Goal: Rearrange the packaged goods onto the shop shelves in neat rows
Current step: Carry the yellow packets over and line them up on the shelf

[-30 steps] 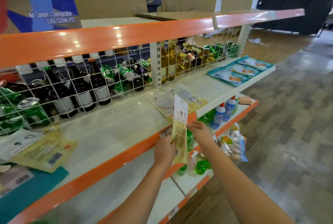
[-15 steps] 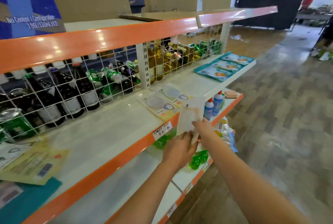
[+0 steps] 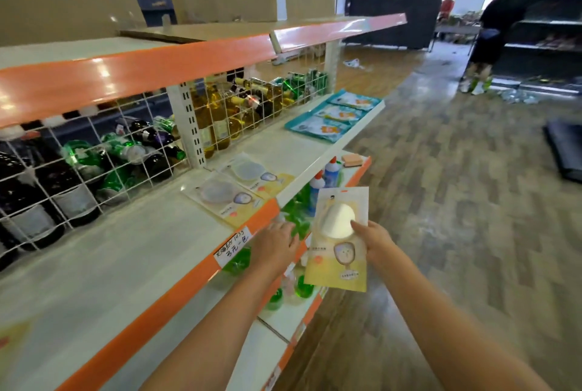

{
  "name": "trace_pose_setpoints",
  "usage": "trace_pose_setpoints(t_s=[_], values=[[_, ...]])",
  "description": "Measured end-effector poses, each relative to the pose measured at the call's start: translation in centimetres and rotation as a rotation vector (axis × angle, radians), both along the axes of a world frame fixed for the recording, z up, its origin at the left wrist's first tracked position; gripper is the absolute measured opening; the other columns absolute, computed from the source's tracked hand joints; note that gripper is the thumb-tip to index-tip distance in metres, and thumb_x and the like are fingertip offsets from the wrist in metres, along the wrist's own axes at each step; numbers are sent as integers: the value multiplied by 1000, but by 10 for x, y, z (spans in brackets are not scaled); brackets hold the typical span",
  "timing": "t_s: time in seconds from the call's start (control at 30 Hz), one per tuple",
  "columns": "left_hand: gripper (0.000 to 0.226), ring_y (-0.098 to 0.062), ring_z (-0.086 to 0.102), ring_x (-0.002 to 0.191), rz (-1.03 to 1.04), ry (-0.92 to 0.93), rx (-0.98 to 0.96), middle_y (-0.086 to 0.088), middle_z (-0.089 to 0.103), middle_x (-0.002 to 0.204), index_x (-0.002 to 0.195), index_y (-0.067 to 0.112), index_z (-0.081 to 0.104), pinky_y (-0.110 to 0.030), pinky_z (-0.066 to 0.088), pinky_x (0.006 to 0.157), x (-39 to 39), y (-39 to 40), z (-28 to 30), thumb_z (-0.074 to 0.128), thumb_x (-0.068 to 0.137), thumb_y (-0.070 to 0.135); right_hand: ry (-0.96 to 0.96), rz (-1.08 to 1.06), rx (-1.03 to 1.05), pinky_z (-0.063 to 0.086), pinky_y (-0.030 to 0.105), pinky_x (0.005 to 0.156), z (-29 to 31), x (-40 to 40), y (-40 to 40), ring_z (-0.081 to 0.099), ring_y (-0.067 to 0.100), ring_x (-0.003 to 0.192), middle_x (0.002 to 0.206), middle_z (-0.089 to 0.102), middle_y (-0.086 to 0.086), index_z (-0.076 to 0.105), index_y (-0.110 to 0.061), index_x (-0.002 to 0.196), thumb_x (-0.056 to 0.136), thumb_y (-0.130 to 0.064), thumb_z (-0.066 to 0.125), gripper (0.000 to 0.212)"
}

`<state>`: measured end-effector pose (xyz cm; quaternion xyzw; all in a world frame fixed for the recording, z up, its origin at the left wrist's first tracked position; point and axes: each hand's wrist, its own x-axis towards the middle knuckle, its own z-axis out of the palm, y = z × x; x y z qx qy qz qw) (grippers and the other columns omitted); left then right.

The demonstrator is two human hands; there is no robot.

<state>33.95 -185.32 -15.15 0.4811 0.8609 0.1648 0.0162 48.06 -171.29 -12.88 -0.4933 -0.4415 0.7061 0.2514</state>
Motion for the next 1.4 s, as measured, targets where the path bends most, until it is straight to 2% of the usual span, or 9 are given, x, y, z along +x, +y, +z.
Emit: trace_pose_setpoints(t_s=[0.27, 0.4, 0.63, 0.7, 0.9, 1.03, 1.17, 1.23, 1.4], values=[[36, -17, 51, 117, 110, 16, -63, 3, 56, 128, 126, 20, 54, -32, 46, 96, -7, 49, 0, 36, 100, 35, -46, 34, 25, 52, 57, 85, -62, -12, 122, 62, 40, 102, 129, 54, 17, 54, -6, 128, 81, -23, 70, 52], [34, -17, 52, 113, 168, 63, -52, 1, 60, 121, 121, 19, 56, -33, 45, 93, -19, 59, 11, 34, 99, 33, -54, 123, 49, 45, 51, 101, -22, -27, 127, 57, 38, 114, 125, 58, 18, 57, -3, 124, 86, -21, 64, 42], [33, -18, 54, 108, 283, 97, -18, 1, 62, 116, 117, 17, 60, -34, 46, 92, -37, 65, 21, 37, 98, 31, 12, 215, 17, 44, 51, 101, 8, -69, 124, 58, 35, 104, 103, 62, 16, 56, 4, 111, 83, -6, 64, 31], [34, -19, 54, 108, 304, 110, -26, -1, 63, 115, 116, 16, 61, -34, 45, 90, -44, 65, 23, 36, 98, 31, 37, 266, 12, 45, 48, 96, 15, -80, 119, 56, 33, 93, 88, 59, 13, 57, 0, 103, 85, -2, 61, 19], [36, -20, 50, 115, 359, 132, -120, 0, 59, 123, 120, 18, 57, -35, 37, 96, -74, 68, 29, 33, 99, 33, 91, 378, -67, 49, 40, 70, 16, -126, 127, 55, 29, 83, 100, 55, 14, 53, -4, 108, 86, -5, 60, 23], [36, -19, 48, 118, 381, 127, -141, 2, 59, 124, 121, 21, 57, -35, 37, 94, -103, 67, 34, 31, 100, 36, 98, 375, -78, 50, 44, 77, 21, -159, 131, 55, 33, 91, 102, 56, 16, 53, -4, 113, 83, -5, 63, 31], [38, -21, 50, 116, 395, 116, -154, -1, 60, 122, 121, 18, 57, -36, 38, 93, -130, 62, 35, 30, 101, 36, 89, 420, -38, 46, 37, 61, 32, -189, 131, 52, 28, 70, 84, 53, 14, 54, -2, 85, 88, -1, 58, 5], [38, -21, 49, 116, 401, 125, -153, -1, 60, 123, 122, 18, 56, -36, 38, 93, -144, 62, 35, 30, 100, 35, 102, 435, -16, 46, 35, 57, 37, -200, 133, 51, 26, 67, 80, 53, 12, 53, -4, 79, 89, -1, 56, 11], [37, -20, 50, 116, 396, 146, -138, 0, 60, 123, 122, 18, 58, -35, 39, 93, -169, 66, 34, 30, 100, 31, 44, 437, 57, 44, 36, 66, 41, -225, 145, 48, 24, 66, 77, 49, 12, 52, 0, 104, 89, -2, 58, 16]])
